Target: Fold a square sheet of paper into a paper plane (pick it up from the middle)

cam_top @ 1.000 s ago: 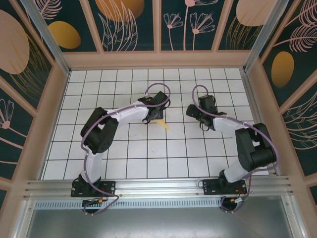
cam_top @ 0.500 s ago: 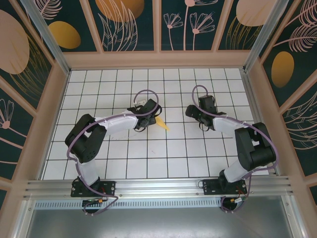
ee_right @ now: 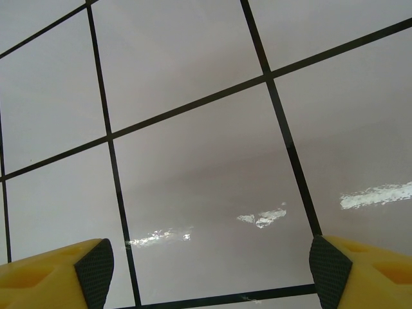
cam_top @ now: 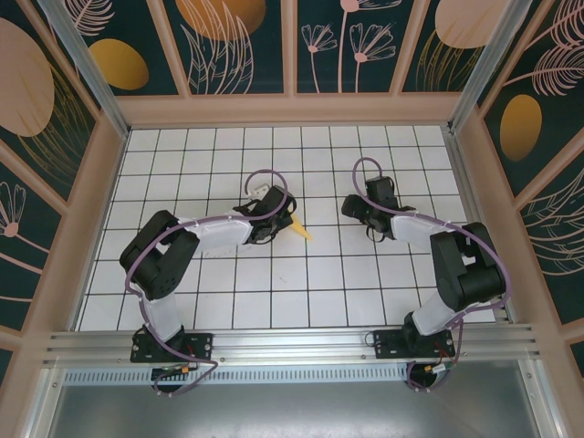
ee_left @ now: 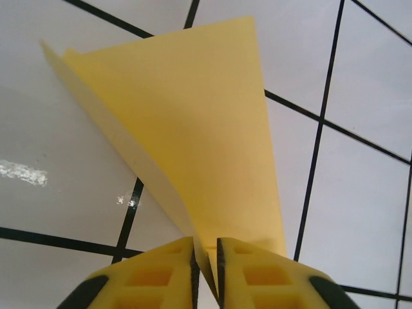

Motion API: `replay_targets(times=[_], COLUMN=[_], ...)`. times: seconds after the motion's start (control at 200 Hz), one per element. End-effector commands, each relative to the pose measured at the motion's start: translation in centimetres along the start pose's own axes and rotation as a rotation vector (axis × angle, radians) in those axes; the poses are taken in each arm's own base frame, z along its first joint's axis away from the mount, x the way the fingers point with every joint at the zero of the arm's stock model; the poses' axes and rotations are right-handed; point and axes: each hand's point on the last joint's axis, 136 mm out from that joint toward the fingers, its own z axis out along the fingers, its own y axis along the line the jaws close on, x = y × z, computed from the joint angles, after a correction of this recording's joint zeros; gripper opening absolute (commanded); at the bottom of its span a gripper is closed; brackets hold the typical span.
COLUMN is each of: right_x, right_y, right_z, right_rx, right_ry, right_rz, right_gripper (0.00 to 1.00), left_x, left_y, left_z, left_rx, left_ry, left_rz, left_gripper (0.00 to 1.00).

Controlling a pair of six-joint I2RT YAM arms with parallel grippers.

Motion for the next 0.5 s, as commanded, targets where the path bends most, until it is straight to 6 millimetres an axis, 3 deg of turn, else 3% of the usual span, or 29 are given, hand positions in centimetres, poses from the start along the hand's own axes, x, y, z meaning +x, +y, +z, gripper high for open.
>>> replay_targets(times=[0.0, 0.125, 0.265, 0.29, 0.35, 0.495], right_x=[-1.0, -1.0, -1.2, -1.3, -1.5, -1.9], right_y=[0.5, 0.5, 0.5, 0.6, 0.8, 3.0], right_z=[0.0, -0.1, -0.4, -0.5, -0.7, -1.9], right_rx=[-0.017, -0.018, -0.014, -0.015, -0.027, -0.134], right_ry=[-0.021, -0.024, -0.023, -0.028, -0.038, -0.032], right_rz=[0.017, 0.019, 0.004, 0.003, 0.0, -0.034], right_gripper=[0.81, 0.81, 0.81, 0.81, 0.81, 0.81], left_x=[-0.7, -1.3, -2.2, -2.9, -3.3, -3.5], left_y=[-1.3, -2.4, -5.2, -6.1, -7.1, -9.2], left_z=[-1.1, -2.1, -4.0, -5.3, -6.4, -7.9], left_rx=[0.06, 0.099, 0.218, 0.257, 0.31, 0.465], left_ry=[-0.018, -0.026, -0.036, -0.053, -0.068, -0.098], left_rz=[-0.014, 0.0, 0.075, 0.085, 0.111, 0.155], left_gripper=[0.04, 0.0, 0.0, 0.0, 0.0, 0.0])
